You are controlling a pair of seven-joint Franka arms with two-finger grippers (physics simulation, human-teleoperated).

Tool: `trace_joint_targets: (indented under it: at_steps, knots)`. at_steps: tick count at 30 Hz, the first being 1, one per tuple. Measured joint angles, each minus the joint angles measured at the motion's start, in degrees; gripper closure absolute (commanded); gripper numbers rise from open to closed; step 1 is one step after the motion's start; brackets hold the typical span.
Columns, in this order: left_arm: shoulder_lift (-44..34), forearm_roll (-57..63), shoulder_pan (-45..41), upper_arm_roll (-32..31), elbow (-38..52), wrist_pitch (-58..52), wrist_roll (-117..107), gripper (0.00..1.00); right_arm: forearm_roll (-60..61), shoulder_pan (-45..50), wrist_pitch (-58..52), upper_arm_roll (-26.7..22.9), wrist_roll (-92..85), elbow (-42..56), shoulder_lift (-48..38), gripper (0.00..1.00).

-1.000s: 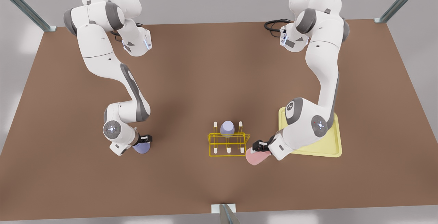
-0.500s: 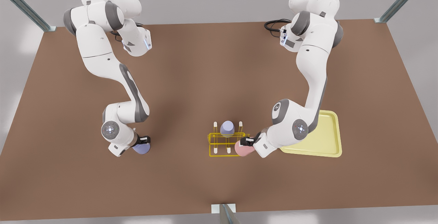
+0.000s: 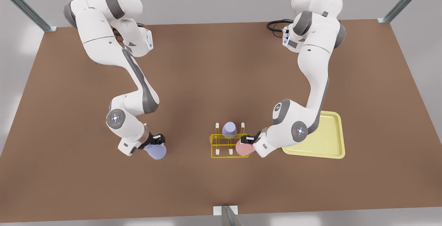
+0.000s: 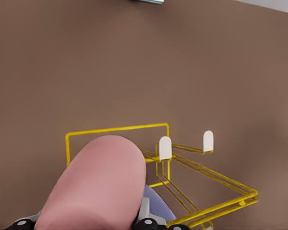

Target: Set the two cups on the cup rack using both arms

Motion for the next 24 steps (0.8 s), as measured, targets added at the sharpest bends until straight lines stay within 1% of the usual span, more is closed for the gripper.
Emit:
trace_joint_targets:
  at_steps: [4, 10, 14, 16, 20, 24]
  knots:
    - [-0.18, 0.28, 0.14, 0.01, -0.04, -0.92, -0.71, 0.00, 5.70, 0.39, 0.34, 2.62, 0.02, 4.33, 0.65, 0.17]
    - [-0.56, 2.89, 0.11, 0.10, 0.17, -3.17, -4.29, 0.00, 17.86, 2.68, 1.62, 3.42, -0.05, 11.90, 4.32, 0.17]
    - [-0.62, 3.34, 0.05, -0.08, 0.63, -3.86, -6.88, 0.00, 23.46, 3.43, 2.13, 3.73, -0.11, 16.83, 7.96, 0.17]
    - [-0.62, 3.30, 0.05, -0.21, 0.71, -3.92, -7.95, 0.00, 26.07, 3.66, 2.48, 4.45, -0.14, 17.79, 8.76, 0.17]
    - [-1.03, 2.95, 0.10, -1.30, 1.87, -3.06, -10.17, 0.00, 29.06, 5.74, 4.04, 4.97, -0.18, 18.09, 9.78, 0.17]
    - [-5.48, 4.75, 3.11, -1.16, 2.14, -4.67, -13.28, 0.00, 30.02, 9.10, 5.39, 4.63, -0.21, 21.14, 12.01, 0.17]
